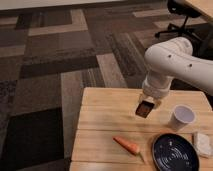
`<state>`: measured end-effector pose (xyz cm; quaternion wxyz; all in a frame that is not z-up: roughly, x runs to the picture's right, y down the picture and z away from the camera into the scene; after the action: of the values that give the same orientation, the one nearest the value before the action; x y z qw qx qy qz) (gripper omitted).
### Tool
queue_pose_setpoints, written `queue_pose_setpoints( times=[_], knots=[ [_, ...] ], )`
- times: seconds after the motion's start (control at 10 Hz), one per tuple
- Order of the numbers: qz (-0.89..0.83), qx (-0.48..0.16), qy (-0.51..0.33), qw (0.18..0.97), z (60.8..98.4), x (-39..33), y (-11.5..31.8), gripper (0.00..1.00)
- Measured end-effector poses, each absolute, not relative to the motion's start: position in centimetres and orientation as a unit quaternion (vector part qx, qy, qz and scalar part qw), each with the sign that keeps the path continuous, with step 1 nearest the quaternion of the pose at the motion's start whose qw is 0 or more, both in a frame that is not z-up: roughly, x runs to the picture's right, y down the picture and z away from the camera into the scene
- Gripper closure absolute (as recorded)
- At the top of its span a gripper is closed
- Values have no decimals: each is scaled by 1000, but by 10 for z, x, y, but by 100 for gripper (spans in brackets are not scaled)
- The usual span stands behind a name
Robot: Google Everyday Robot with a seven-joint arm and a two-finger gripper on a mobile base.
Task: Place the eraser on the white sponge
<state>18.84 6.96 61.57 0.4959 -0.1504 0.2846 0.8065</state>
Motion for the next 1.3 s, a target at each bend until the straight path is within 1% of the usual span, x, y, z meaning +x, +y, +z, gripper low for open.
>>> queue_pose_setpoints(
  times=[0.3, 0.7, 0.8, 0.9, 1.1, 1.3],
  knots=[
    [806, -150, 285, 497, 616, 188, 69, 100],
    [839, -129, 284, 447, 602, 245, 69, 100],
    [851, -111, 283, 427, 587, 277, 62, 100],
    [857, -102, 282, 419, 577, 290, 57, 100],
    [872, -66, 286, 393, 540, 334, 49, 100],
    [872, -69, 285, 393, 541, 332, 49, 100]
  ],
)
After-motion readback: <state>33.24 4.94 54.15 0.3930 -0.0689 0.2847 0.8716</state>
